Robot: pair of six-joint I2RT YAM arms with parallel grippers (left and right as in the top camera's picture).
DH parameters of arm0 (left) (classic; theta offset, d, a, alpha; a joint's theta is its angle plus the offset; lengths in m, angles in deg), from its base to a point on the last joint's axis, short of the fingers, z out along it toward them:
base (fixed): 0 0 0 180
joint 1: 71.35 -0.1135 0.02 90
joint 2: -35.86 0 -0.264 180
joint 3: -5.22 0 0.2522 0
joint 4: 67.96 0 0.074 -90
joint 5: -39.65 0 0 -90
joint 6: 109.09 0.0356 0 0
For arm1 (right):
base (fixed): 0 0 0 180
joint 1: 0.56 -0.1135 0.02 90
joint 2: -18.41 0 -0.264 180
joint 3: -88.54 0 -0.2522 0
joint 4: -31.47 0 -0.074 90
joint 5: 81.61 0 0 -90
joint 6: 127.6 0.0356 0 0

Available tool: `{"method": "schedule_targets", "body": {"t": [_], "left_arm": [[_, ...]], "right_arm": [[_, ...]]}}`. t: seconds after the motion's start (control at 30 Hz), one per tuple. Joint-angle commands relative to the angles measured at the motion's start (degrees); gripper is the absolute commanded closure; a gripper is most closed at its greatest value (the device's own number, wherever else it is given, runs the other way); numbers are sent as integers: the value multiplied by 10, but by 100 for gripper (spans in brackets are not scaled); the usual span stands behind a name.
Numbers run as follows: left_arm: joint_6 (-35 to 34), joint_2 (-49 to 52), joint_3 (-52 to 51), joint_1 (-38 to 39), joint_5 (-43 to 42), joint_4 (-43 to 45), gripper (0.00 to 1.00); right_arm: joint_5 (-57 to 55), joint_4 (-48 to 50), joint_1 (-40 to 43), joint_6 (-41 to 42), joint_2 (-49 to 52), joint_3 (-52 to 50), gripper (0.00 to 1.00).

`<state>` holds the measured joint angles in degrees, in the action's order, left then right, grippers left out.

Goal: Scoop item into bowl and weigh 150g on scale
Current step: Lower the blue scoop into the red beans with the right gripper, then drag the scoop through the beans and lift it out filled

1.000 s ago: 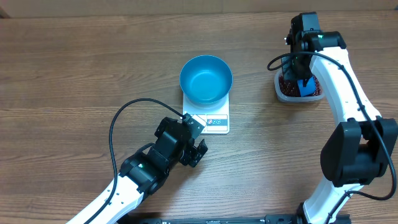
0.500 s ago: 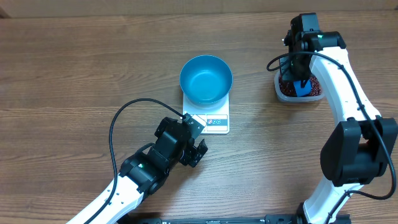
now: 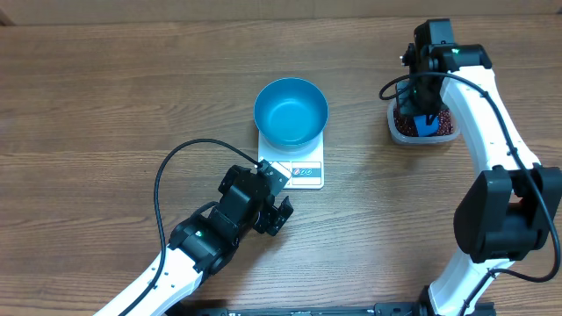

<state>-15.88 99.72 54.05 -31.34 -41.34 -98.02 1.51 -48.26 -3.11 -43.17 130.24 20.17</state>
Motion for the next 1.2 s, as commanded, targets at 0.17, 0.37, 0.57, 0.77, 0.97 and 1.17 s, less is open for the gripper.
{"method": "schedule_targets", "body": {"t": [0.17, 0.37, 0.57, 0.77, 0.97, 1.17], "left_arm": [[7, -5, -4, -2, 0, 0, 0], [7, -5, -4, -2, 0, 1, 1], [7, -5, -4, -2, 0, 0, 0], [7, -5, -4, -2, 0, 0, 1], [7, -5, -4, -2, 0, 0, 1], [7, -5, -4, -2, 0, 0, 0]], "right_arm": [[100, -11, 36, 10, 4, 8, 96], [146, -17, 60, 10, 4, 8, 96], [175, -23, 68, 3, 4, 8, 96], [190, -29, 68, -4, 4, 8, 96], [203, -33, 68, -7, 4, 8, 96], [225, -34, 75, -7, 4, 8, 96]]}}
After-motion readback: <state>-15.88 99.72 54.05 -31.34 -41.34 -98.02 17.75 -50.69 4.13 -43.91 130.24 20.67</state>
